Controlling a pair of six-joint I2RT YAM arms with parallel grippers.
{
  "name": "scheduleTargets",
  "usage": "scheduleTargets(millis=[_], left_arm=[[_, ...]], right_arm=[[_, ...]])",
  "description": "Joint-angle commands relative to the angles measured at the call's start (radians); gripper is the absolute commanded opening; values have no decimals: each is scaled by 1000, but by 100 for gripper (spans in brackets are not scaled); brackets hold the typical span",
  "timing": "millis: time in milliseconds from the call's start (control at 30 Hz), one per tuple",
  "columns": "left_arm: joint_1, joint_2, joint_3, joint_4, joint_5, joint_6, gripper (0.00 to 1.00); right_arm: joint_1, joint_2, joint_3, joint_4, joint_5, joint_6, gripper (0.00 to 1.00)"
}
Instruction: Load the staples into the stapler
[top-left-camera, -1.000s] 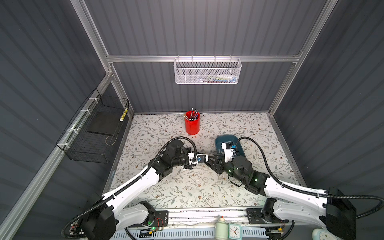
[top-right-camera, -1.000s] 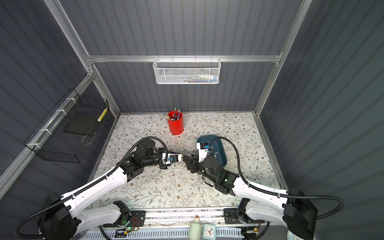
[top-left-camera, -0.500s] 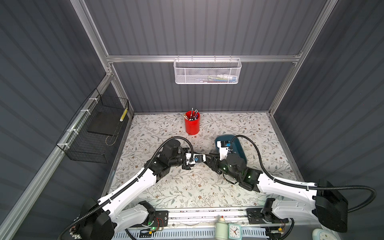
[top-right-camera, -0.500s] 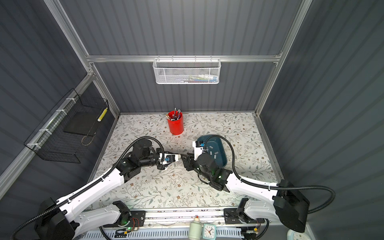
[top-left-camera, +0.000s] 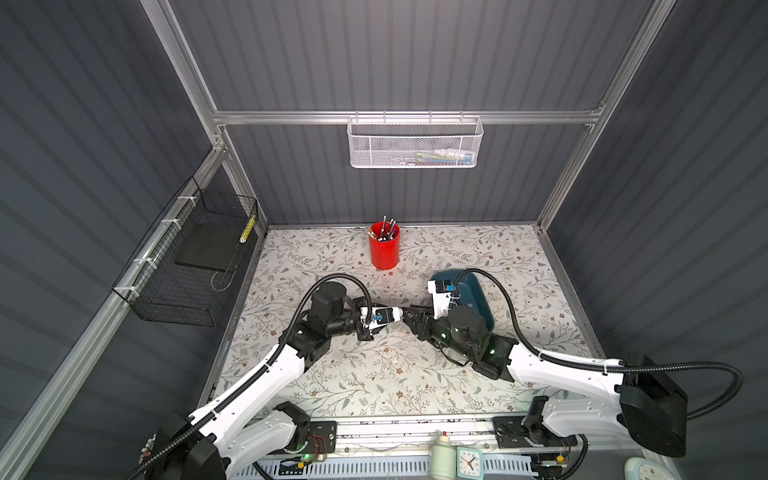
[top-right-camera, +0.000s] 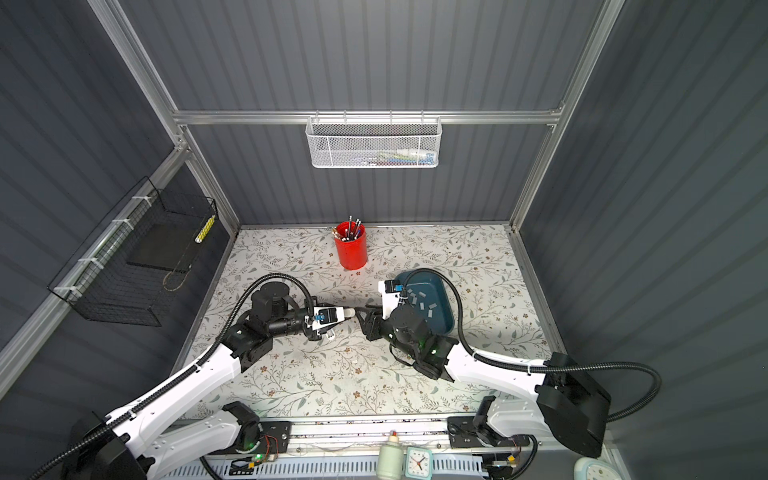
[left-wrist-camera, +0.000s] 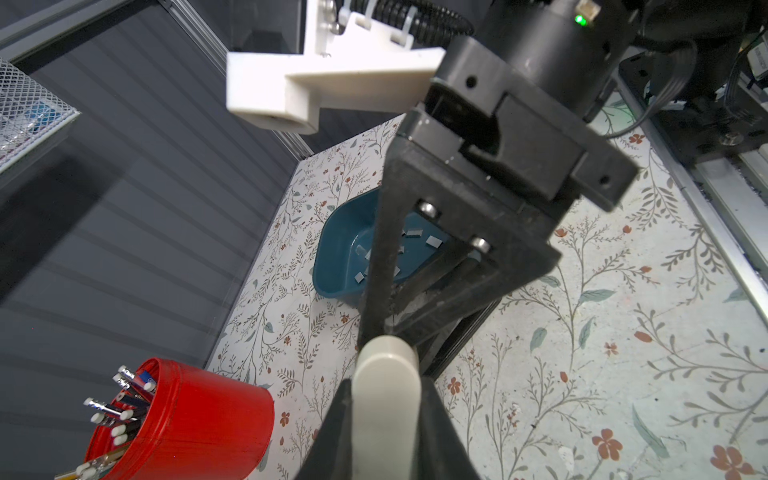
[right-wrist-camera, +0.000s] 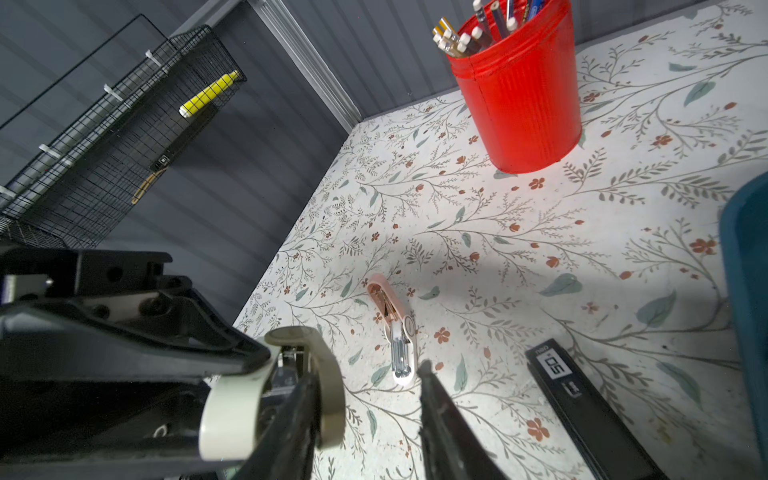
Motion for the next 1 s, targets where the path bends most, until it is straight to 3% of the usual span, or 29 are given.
scheduleTargets(millis=[0, 167, 467, 667, 867, 967], left_arm=[[-10, -40, -4, 149, 287, -83, 0], [92, -48, -70, 416, 372, -273, 0], [105, -49, -69, 414, 392, -276, 0], [105, -36, -34, 319, 399, -220, 0], [105, -13, 4, 216, 398, -153, 0], [100, 6, 19, 180, 401, -129, 0]], right_arm=[[-15, 41, 7, -38, 50, 0, 41], [-15, 42, 0, -33, 59, 3, 40], [-15, 58, -4, -25, 80, 17, 39], [-16, 27, -26, -12, 88, -3, 39], [-18, -162, -108, -38, 192, -95, 40], [-18, -301, -135, -81, 175, -153, 29]])
